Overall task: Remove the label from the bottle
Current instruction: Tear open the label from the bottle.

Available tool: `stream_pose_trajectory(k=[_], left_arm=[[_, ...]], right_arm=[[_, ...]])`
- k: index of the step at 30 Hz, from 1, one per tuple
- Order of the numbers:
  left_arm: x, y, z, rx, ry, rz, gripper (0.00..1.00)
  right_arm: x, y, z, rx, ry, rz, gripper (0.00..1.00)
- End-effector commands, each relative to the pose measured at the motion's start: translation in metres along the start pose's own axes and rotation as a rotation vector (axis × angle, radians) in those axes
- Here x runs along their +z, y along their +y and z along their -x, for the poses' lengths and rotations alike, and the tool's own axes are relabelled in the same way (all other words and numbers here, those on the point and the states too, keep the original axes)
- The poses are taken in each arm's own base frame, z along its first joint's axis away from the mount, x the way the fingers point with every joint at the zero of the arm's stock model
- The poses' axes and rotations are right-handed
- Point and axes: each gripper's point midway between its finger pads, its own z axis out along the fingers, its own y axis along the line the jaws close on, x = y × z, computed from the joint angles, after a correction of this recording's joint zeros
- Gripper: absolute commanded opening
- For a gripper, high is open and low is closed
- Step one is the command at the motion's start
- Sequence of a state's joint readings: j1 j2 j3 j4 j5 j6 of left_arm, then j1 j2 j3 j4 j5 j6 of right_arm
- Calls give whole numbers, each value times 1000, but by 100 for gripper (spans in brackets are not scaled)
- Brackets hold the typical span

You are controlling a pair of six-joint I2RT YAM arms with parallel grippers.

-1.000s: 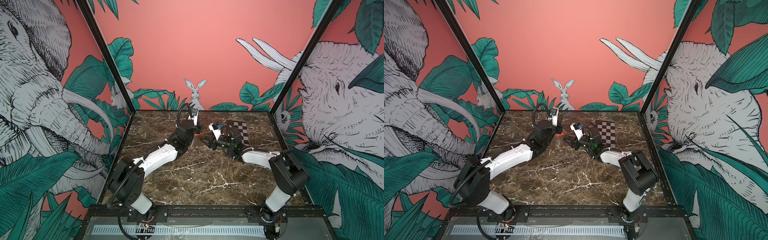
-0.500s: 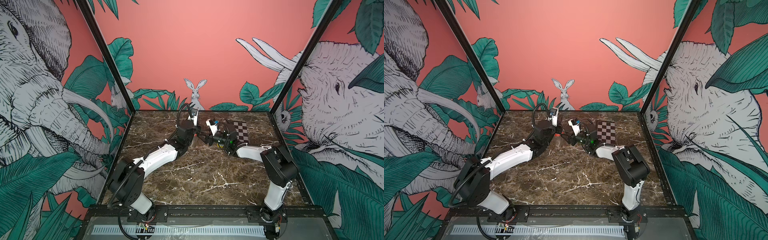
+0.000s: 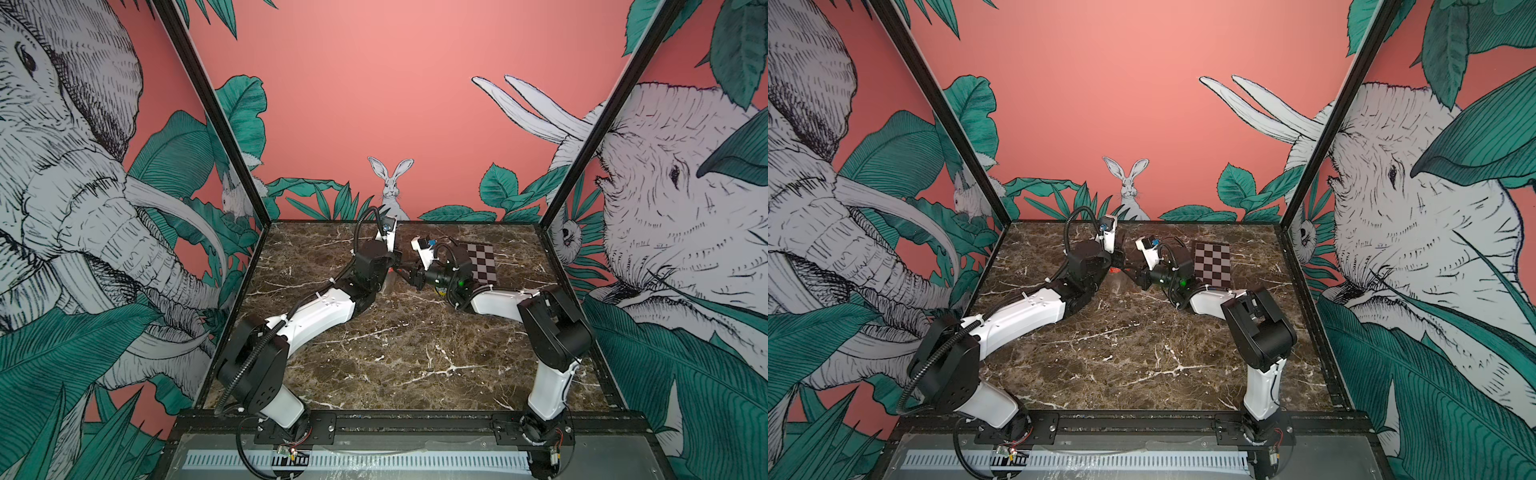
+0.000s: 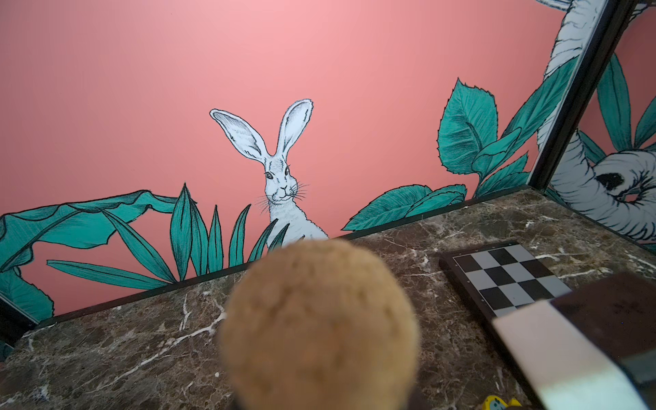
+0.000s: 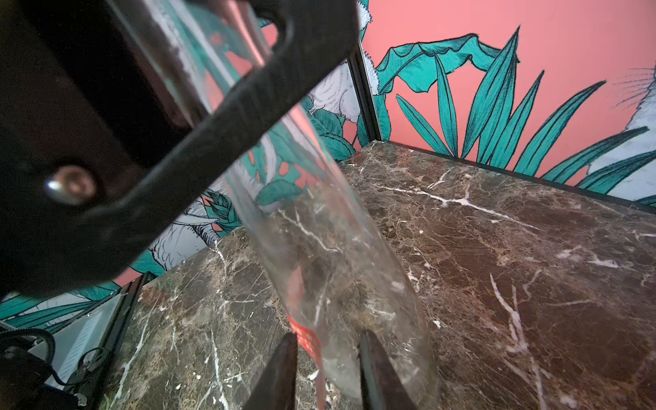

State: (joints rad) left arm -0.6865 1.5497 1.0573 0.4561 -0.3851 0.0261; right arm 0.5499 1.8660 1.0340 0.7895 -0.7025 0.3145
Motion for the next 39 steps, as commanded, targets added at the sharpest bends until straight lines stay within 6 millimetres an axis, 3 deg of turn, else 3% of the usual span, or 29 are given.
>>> stream_pose_trajectory(k=[1,7,13,24,39], left_arm=[[-4,7,-27,75,90,15,0],[-5,7,-29,76,94,13,0],[-4,7,-30,77,95,18,0],[-4,14,-33,91,104,56,0],[-4,16,-37,99,115,73,0]], right_arm=[[6,7,14,-38,-43,47,27],[7,6,13,-39,-44,45,18],[3,9,17,-43,-59,40,0],[-12,19,12,-29,-55,28,0],[-40,52,-13,-15,14,26,0]])
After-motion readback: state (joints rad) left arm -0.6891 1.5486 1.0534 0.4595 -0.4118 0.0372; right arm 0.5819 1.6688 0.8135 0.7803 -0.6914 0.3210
